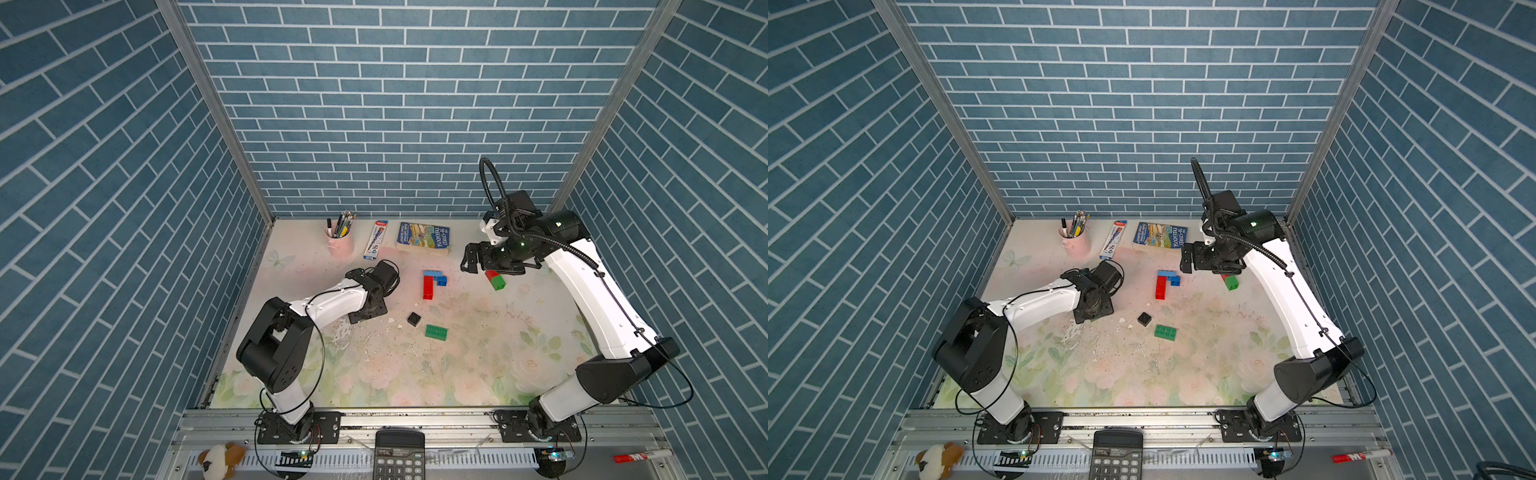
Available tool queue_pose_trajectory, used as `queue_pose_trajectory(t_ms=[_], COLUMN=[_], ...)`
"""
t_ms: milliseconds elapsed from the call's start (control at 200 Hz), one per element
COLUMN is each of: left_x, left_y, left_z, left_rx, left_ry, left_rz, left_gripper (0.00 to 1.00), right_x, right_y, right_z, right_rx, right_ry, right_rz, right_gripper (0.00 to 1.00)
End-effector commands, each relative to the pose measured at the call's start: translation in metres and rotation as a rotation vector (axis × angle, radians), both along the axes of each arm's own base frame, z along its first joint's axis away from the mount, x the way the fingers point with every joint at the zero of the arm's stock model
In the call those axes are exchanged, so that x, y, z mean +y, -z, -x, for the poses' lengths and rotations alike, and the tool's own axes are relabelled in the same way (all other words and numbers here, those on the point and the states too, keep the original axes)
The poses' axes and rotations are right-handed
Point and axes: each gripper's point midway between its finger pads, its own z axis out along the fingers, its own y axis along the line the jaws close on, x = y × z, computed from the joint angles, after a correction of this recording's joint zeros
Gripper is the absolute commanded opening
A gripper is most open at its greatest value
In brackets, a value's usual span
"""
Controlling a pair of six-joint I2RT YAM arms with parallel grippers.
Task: Assemble the letter r with lego
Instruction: Pick up the lego brick from the center of the board.
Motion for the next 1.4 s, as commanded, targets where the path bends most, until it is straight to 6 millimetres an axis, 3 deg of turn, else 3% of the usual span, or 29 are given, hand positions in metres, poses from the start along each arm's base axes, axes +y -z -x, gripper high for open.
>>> queue_pose_trajectory(t_ms=[0, 455, 885, 1100, 1225, 1395], left_x=[0.008, 0.004, 0.004, 0.003, -0.002, 0.009], left_y=[0.002, 0.018, 0.021, 0.022, 0.003, -0.054], left_z=[-0.002, -0.014, -0.023, -0.022, -0.018, -0.025], left_rx=[0.008, 0.032, 0.035, 0.061, 0.066, -0.038], left_ry=[0.012, 0.034, 0.036, 0.046, 0.078, 0.175], left_rz=[-0.038, -0.019, -0.031, -0.025, -0.005, -0.033], left_gripper=[0.67, 0.61, 0.57, 0.31, 0.24, 0.22], right_x=[0.001, 0.001, 0.001, 0.001, 0.0, -0.002], right_y=[0.007, 0.013, 0.019, 0.02, 0.019, 0.017], right_z=[0.0, -0.01, -0.015, -0.017, -0.017, -0.016], right_rx=[0.028, 0.049, 0.075, 0.077, 0.078, 0.075], right_ry=[-0.034, -0.038, -0.051, -0.05, -0.049, -0.042], right_rz=[0.013, 0.029, 0.038, 0.034, 0.033, 0.031], right_gripper=[0.98, 0.98, 0.98, 0.98, 0.98, 0.98])
